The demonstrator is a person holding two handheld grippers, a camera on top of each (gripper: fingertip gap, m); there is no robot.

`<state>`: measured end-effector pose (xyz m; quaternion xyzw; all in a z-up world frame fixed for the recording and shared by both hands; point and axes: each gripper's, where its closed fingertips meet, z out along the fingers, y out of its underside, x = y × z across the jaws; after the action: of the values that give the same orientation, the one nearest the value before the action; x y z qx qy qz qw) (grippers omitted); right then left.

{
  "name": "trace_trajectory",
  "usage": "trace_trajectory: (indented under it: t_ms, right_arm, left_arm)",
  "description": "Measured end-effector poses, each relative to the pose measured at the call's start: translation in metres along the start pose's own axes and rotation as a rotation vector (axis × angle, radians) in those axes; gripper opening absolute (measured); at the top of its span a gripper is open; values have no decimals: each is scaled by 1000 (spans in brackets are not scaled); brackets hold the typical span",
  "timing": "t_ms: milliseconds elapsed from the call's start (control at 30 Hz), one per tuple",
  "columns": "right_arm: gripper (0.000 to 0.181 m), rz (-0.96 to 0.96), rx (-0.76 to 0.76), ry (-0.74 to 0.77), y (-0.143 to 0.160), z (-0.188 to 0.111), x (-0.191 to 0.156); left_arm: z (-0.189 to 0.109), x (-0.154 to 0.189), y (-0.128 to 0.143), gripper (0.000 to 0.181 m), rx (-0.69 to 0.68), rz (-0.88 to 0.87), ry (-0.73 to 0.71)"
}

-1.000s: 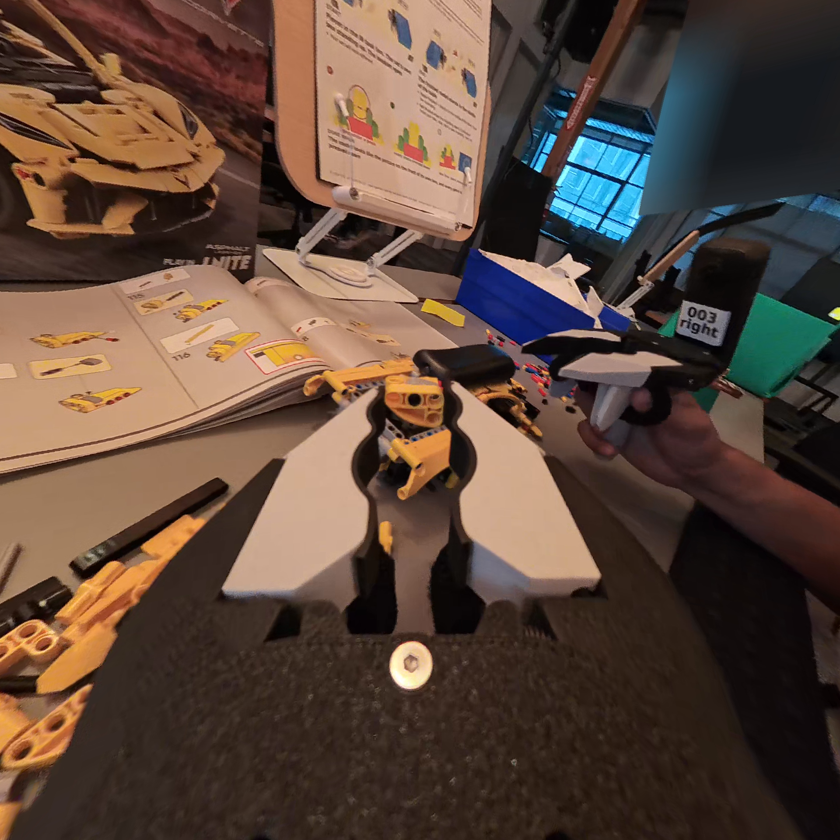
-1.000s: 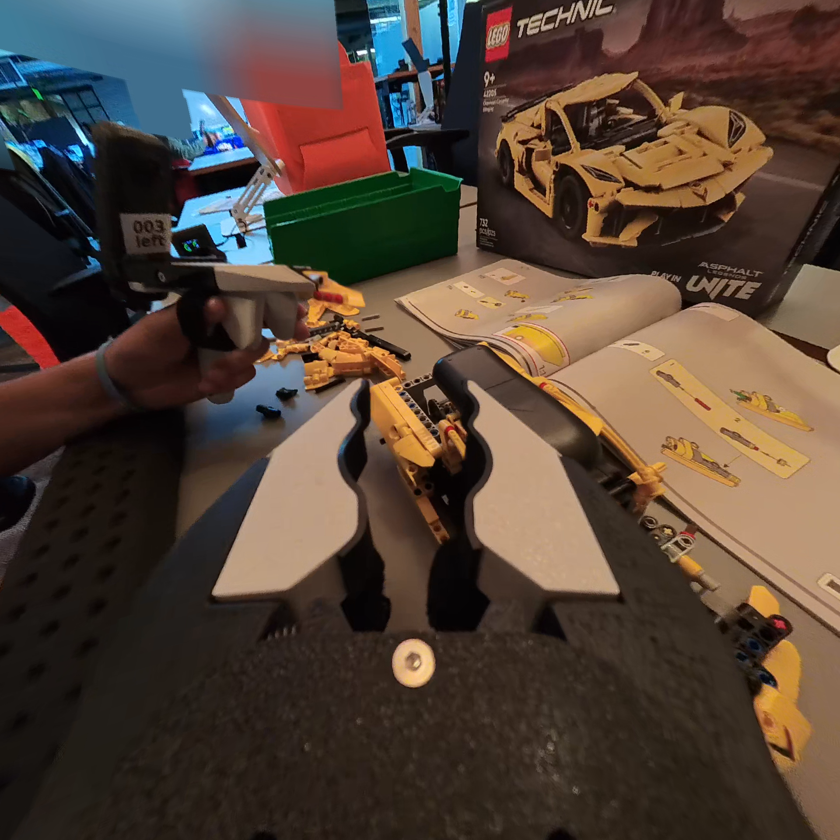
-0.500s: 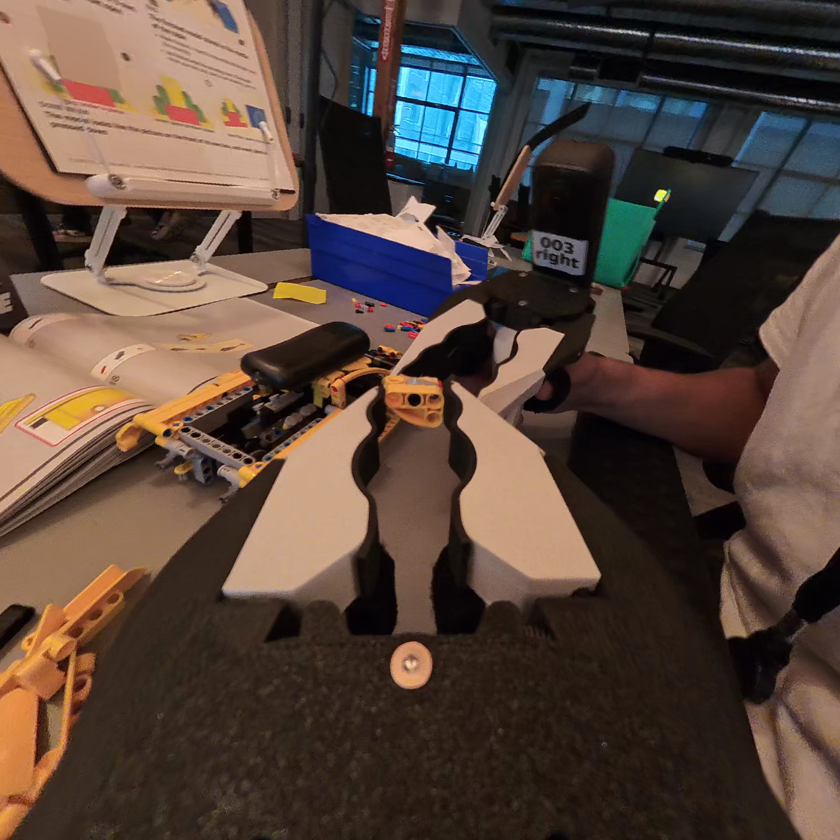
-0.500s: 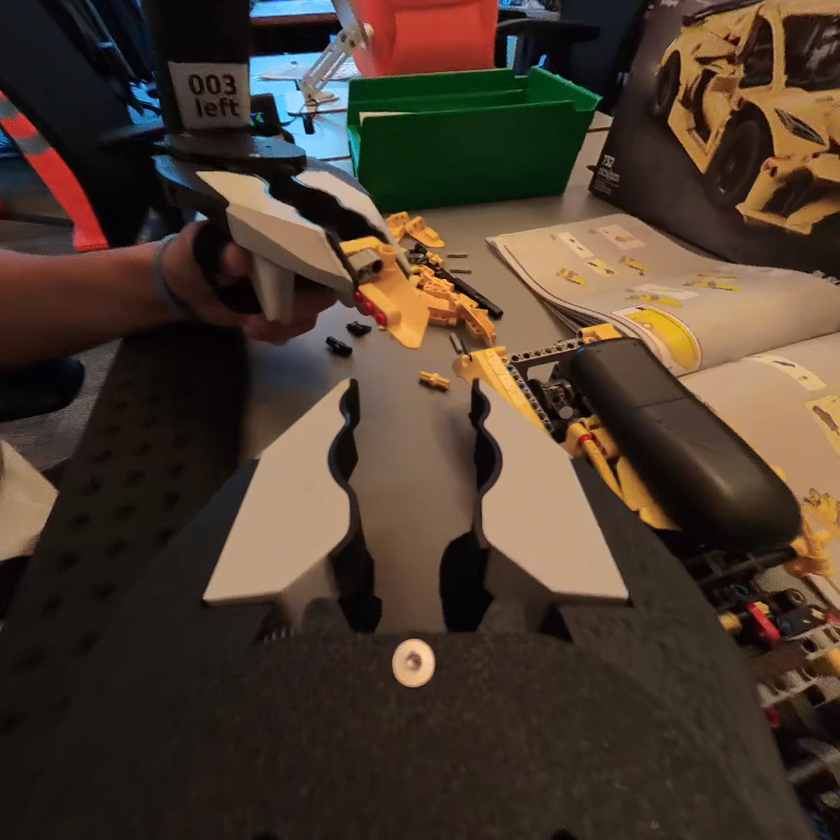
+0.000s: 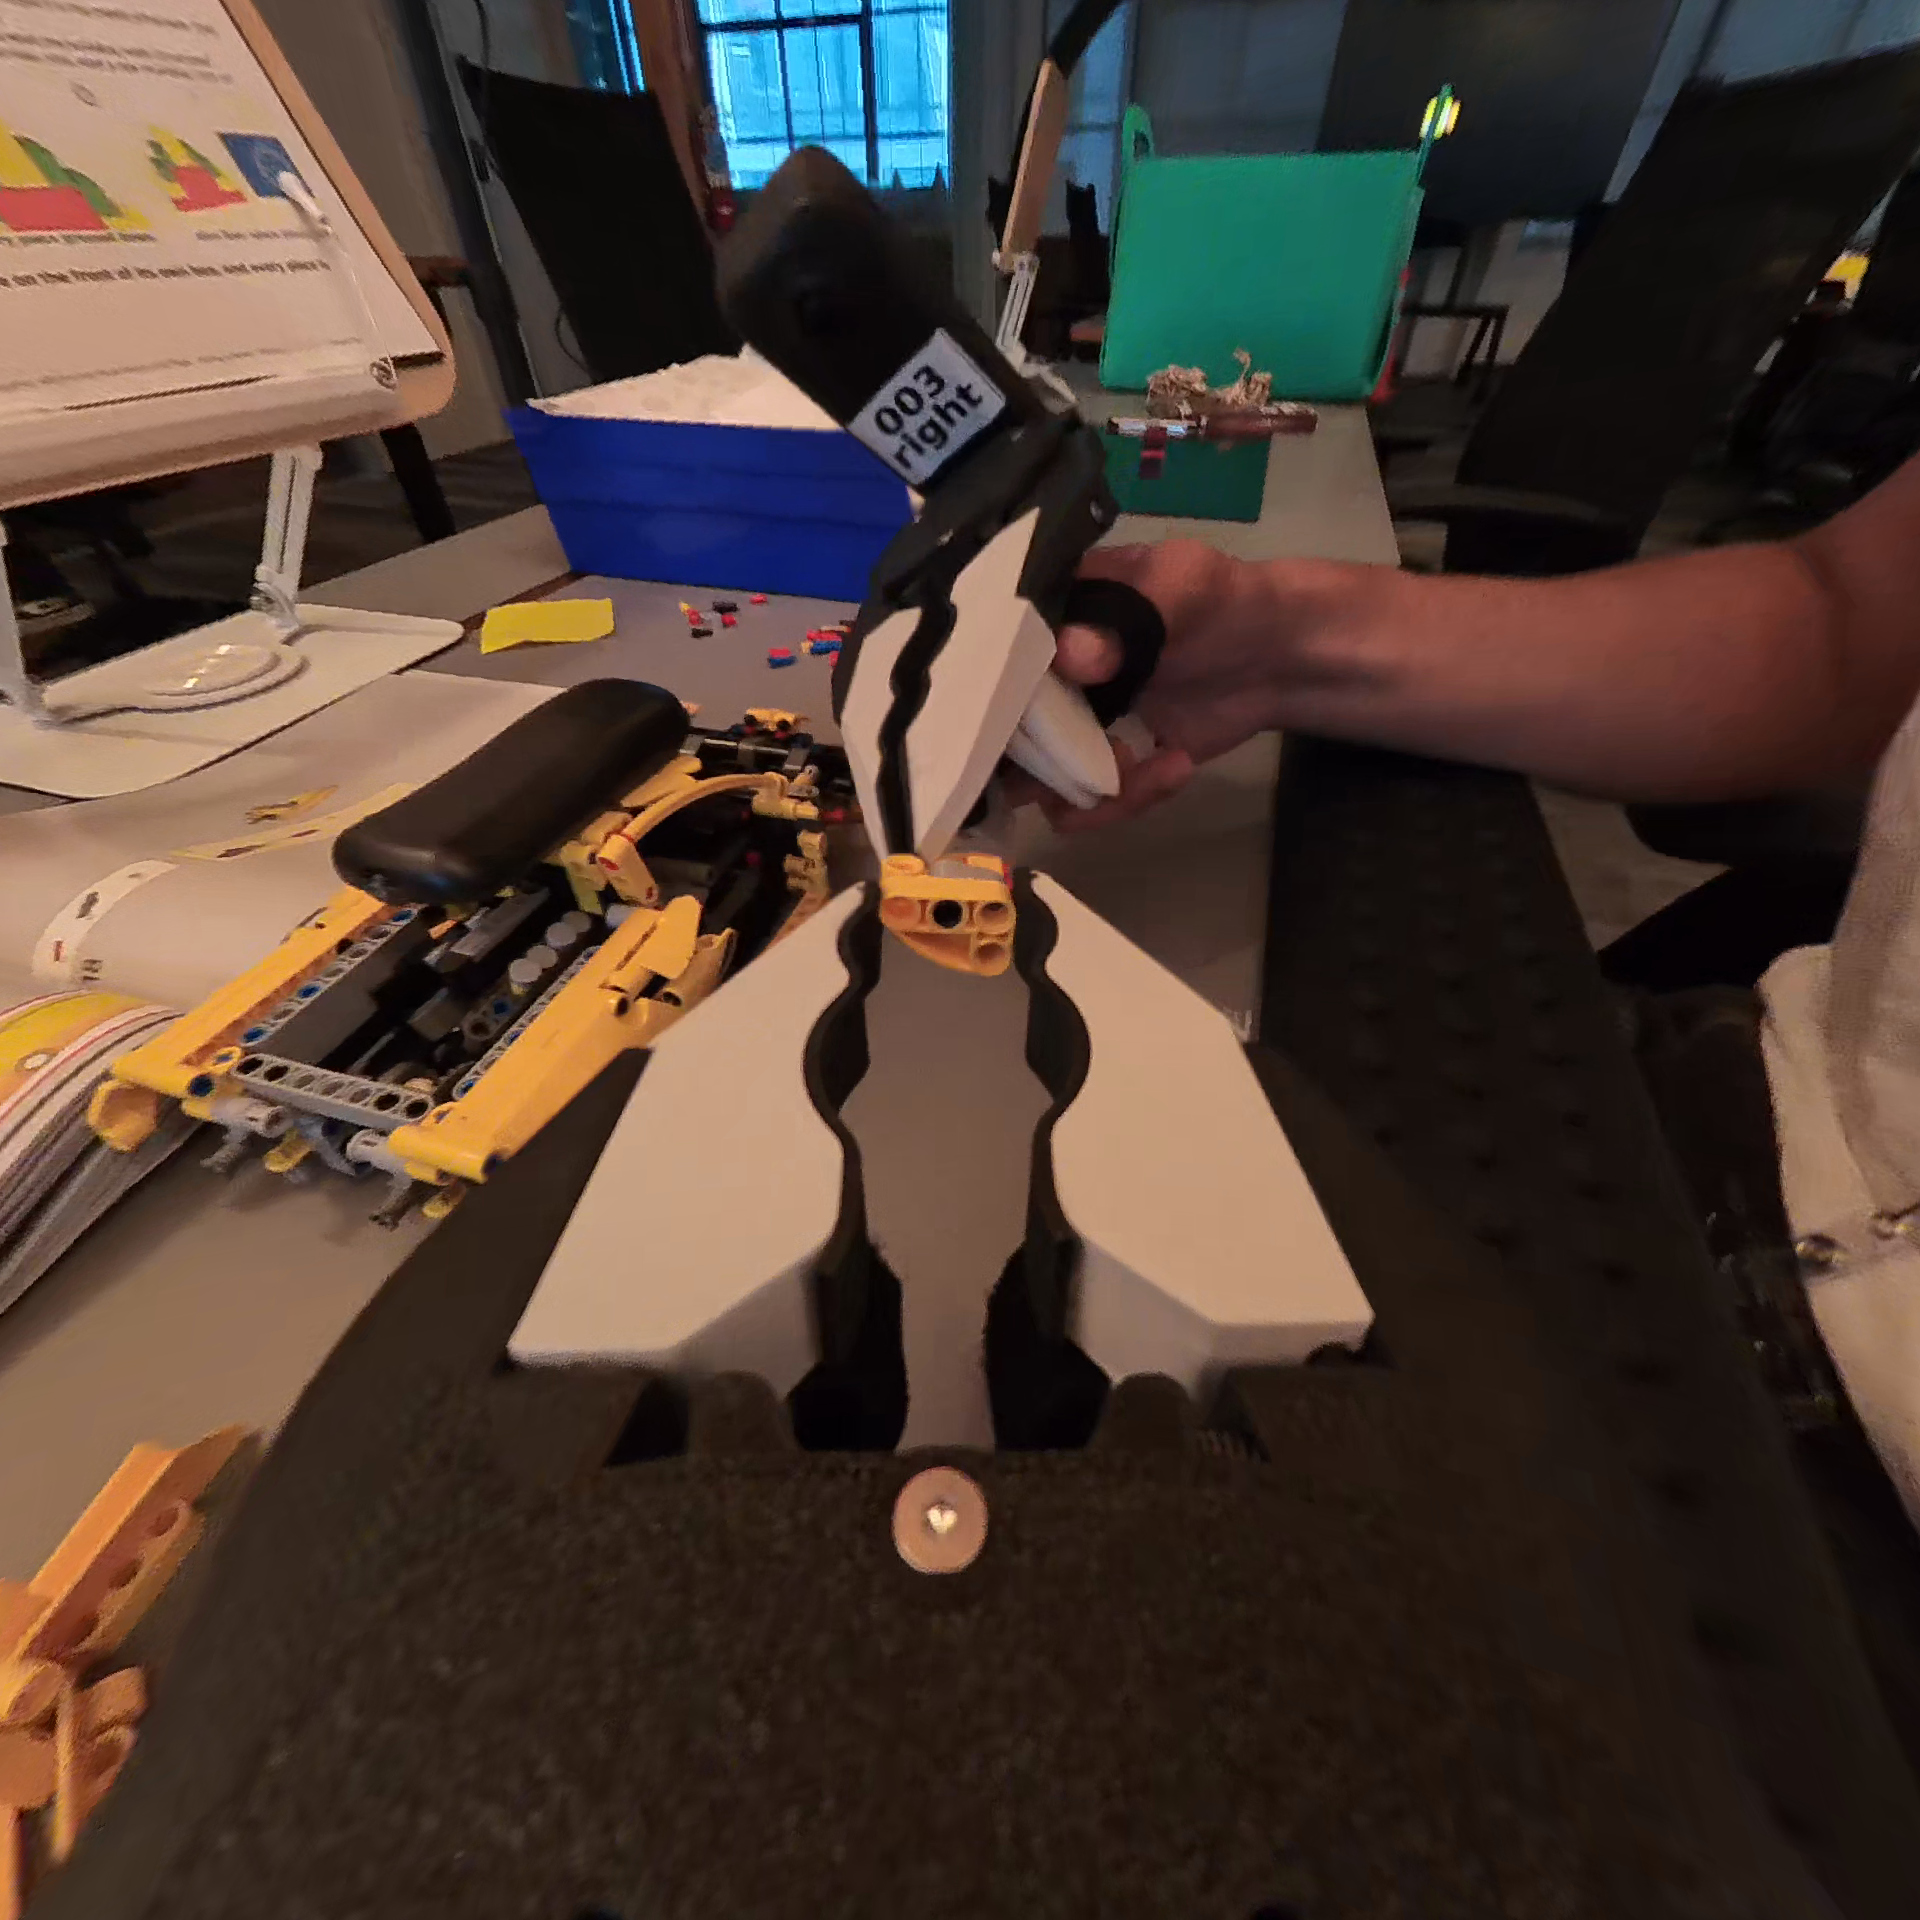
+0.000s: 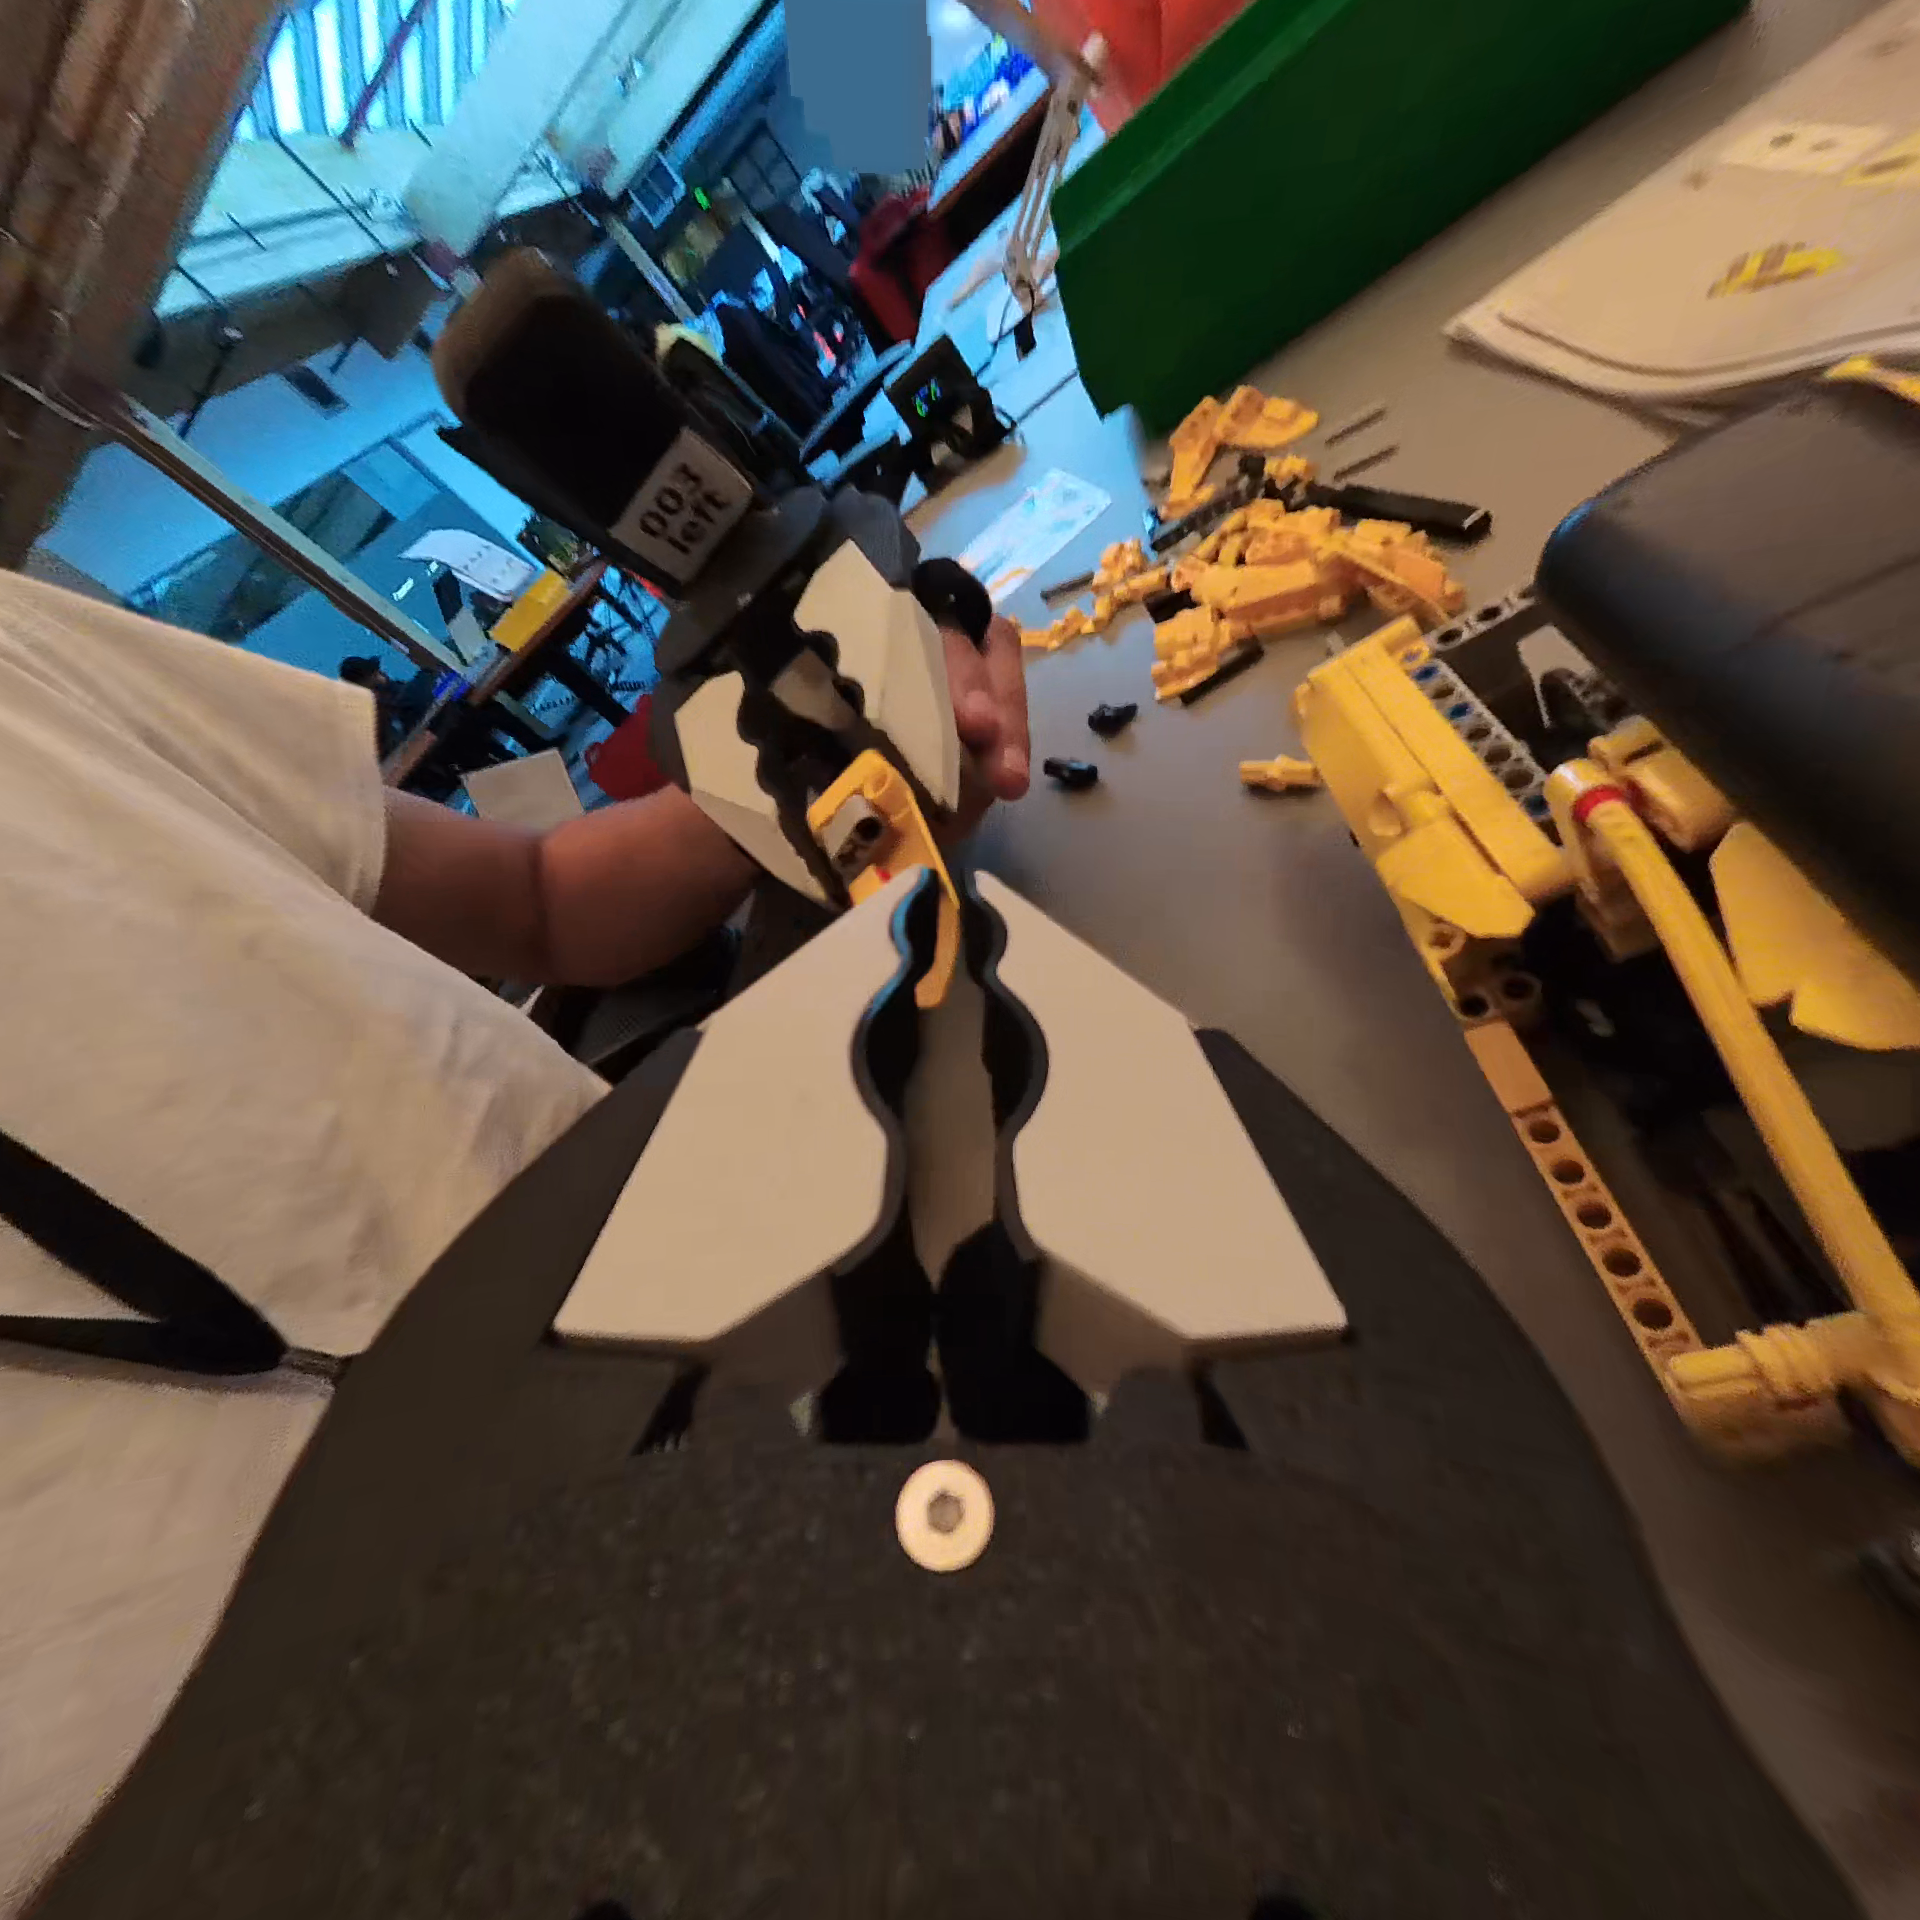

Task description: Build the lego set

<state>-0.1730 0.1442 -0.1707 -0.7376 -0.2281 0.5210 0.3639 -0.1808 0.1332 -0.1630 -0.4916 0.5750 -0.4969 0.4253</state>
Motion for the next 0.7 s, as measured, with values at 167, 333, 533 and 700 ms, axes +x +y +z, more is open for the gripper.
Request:
trace_trajectory:
  t_ms: [167,333,533,700]
  right_arm:
    - [2,14,-74,78,13,0,13]
    - [0,-35,-188,211,30,-3,34]
    - [0,-84,-282,340,44,-8,53]
    - [0,-122,-344,397,53,-11,63]
  left_arm:
    - [7,-3,17,25,-88,35,-29]
    - [9,-16,46,33,-258,-40,-85]
    - [-55,-76,18,32,-167,-91,-347]
    - [-176,-129,30,30,-408,-169,-644]
